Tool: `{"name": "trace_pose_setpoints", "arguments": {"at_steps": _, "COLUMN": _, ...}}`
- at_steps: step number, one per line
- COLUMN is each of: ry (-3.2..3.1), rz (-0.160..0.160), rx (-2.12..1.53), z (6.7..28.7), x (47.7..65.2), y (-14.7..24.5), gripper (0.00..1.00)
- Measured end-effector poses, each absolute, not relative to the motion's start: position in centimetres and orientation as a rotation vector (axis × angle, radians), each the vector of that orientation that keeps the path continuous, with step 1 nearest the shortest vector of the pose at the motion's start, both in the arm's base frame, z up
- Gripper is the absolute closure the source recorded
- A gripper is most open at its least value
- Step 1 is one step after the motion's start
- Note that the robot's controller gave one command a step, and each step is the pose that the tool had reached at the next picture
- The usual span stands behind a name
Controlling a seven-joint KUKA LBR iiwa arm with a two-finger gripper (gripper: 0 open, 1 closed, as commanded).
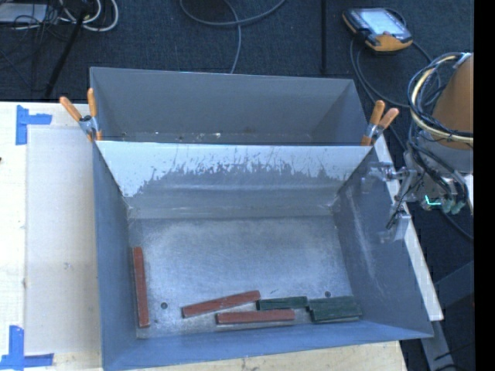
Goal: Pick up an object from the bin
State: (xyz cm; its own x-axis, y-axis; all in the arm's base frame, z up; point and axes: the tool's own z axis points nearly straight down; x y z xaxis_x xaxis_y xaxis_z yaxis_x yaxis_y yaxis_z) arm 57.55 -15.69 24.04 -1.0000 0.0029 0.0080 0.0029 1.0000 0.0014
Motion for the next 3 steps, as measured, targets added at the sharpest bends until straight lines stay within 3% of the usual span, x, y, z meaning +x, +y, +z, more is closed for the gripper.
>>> {"name": "trace_pose_setpoints", "arguments": {"at_steps": 1, "ry": -3.142, "rz": 0.0, "rx": 0.001, "z": 24.5, "x": 57.7, "y": -15.6, "gripper": 0.0}}
{"name": "trace_pose_setpoints", "arguments": {"at_steps": 2, "ry": -3.135, "rz": -0.004, "rx": 0.064, "z": 12.6, "x": 51.0, "y": -6.3, "gripper": 1.0}}
{"name": "trace_pose_setpoints", "arguments": {"at_steps": 3, "ry": -3.139, "rz": -0.001, "rx": 0.065, "z": 12.8, "x": 51.2, "y": -6.4, "gripper": 0.0}}
